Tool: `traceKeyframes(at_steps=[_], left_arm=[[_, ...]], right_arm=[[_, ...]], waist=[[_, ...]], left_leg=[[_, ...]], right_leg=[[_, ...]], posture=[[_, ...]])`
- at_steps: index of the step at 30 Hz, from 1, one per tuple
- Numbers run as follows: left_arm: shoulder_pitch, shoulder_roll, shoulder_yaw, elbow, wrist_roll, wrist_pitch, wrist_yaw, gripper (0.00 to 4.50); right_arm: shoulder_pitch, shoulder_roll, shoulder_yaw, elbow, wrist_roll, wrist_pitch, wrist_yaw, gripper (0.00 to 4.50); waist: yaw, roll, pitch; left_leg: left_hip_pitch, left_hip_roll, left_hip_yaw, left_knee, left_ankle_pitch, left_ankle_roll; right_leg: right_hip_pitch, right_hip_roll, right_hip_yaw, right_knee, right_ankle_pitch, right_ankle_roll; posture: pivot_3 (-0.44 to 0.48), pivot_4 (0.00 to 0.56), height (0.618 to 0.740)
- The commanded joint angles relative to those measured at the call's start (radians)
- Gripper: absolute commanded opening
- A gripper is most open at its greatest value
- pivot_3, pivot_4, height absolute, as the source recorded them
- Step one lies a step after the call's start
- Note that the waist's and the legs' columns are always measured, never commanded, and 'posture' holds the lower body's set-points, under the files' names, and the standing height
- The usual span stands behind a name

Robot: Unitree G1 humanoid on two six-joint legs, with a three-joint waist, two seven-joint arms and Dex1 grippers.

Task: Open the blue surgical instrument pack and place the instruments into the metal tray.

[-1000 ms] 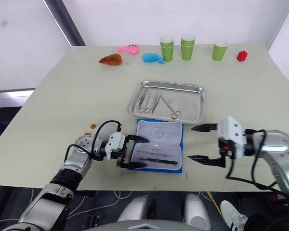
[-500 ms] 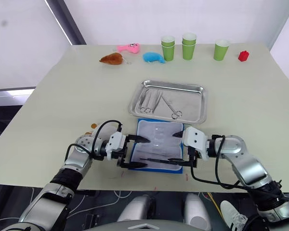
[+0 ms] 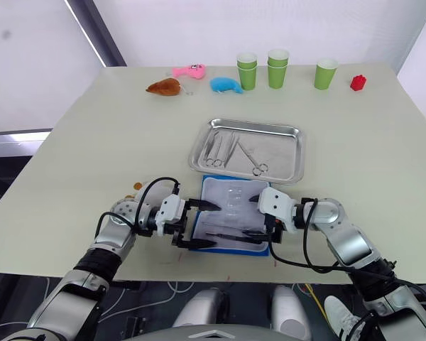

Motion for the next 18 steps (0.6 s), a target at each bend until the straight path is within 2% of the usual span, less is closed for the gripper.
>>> traceKeyframes(at_steps=[1,4,6,7,8,9,11,18], left_arm=[[0.063,0.029,-0.056,0.115,0.114,0.046,0.011,4.5],[0.066,0.029,-0.057,0.111,0.114,0.047,0.01,4.5],[0.067,0.03,-0.057,0.109,0.113,0.048,0.011,4.5],[0.067,0.031,-0.057,0.108,0.113,0.048,0.011,4.5],[0.067,0.032,-0.057,0.108,0.113,0.048,0.011,4.5],[0.067,0.033,-0.056,0.108,0.113,0.048,0.011,4.5],[0.068,0.033,-0.056,0.107,0.113,0.048,0.011,4.5],[0.073,0.036,-0.057,0.101,0.112,0.049,0.011,4.5]], right_arm=[[0.009,-0.004,0.031,0.024,-0.011,-0.003,0.032,4.24],[0.012,0.0,0.037,0.035,-0.014,-0.007,0.04,3.11],[0.014,-0.006,0.043,0.045,-0.021,-0.02,0.051,2.19],[0.016,-0.011,0.043,0.052,-0.024,-0.028,0.055,1.58],[0.017,-0.014,0.042,0.058,-0.026,-0.034,0.057,1.32],[0.018,-0.015,0.041,0.062,-0.027,-0.037,0.057,0.74],[0.017,-0.014,0.039,0.067,-0.028,-0.042,0.057,0.04],[0.014,-0.001,0.034,0.049,-0.011,-0.032,0.054,0.04]], waist=[[0.0,0.0,0.0],[-0.002,0.0,-0.001],[-0.003,0.0,-0.001],[-0.003,-0.001,-0.001],[-0.003,-0.001,-0.001],[-0.003,-0.001,-0.002],[-0.003,-0.001,-0.002],[-0.004,-0.001,-0.003]], left_leg=[[0.0,0.0,0.0,0.0,0.0,0.0],[0.0,0.0,0.0,0.0,0.0,0.0],[0.0,0.0,0.0,0.0,0.0,0.0],[0.0,0.0,0.0,0.0,0.0,0.0],[0.001,0.0,0.0,0.0,0.0,0.0],[0.001,0.0,0.0,0.0,0.0,0.0],[0.001,0.0,0.0,0.0,0.0,0.0],[0.001,0.0,0.0,0.0,0.0,0.0]], right_leg=[[0.0,0.0,0.0,0.0,0.0,0.0],[0.0,0.0,0.0,0.0,0.0,0.0],[0.0,0.0,0.0,0.0,0.0,0.0],[0.0,0.0,0.0,0.0,0.0,0.0],[0.0,0.0,0.0,0.0,0.0,0.0],[0.0,0.0,0.0,0.0,0.0,0.0],[0.0,0.0,0.0,0.0,0.0,0.0],[0.001,0.0,0.001,0.0,0.0,-0.001]], posture=[[0.0,0.15,0.739],[0.0,0.15,0.739],[0.0,0.15,0.739],[0.0,0.15,0.739],[0.0,0.15,0.739],[0.0,0.15,0.739],[0.0,0.15,0.739],[0.0,0.15,0.739]])
